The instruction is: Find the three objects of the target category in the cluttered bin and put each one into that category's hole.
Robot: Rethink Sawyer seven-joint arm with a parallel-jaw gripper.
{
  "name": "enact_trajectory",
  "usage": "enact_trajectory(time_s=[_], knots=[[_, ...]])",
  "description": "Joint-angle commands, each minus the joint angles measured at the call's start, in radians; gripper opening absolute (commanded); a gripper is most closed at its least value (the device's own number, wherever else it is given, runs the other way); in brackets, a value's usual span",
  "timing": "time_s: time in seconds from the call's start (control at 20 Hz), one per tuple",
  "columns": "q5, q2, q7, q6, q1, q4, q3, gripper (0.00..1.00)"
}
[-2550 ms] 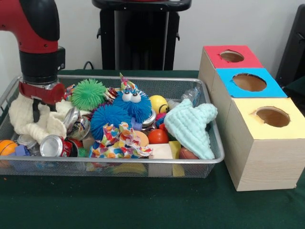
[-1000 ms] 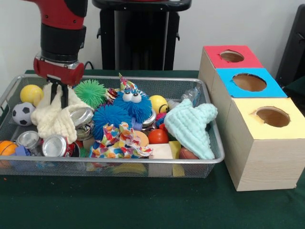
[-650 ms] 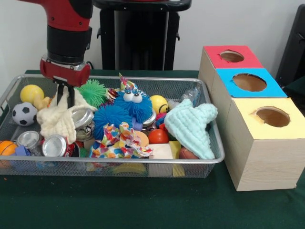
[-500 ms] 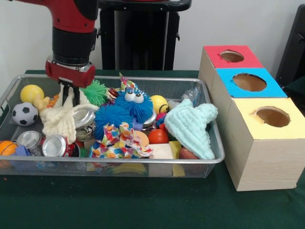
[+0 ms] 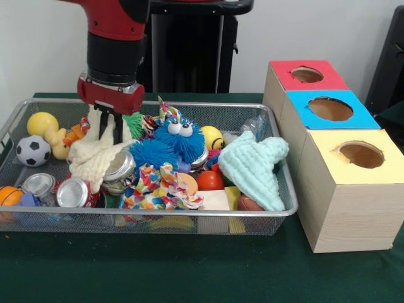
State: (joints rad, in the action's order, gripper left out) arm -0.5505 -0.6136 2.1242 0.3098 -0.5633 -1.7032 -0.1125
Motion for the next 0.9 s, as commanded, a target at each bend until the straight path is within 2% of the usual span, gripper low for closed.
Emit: enact_trajectory(time_s=[0.05, 0.35, 0.6, 0.75, 0.9], knots=[[0.115, -0.012, 0.182, 0.089, 0.112, -0.036, 0.023, 0.00], [0.172, -0.040, 0.201, 0.139, 0.216, -0.018, 0.113, 0.00], [0.254, -0.056, 0.221, 0.177, 0.271, -0.029, 0.144, 0.00], [0.290, -0.042, 0.240, 0.149, 0.299, -0.041, 0.171, 0.00], [0.331, -0.002, 0.245, 0.089, 0.288, -0.071, 0.172, 0.00]])
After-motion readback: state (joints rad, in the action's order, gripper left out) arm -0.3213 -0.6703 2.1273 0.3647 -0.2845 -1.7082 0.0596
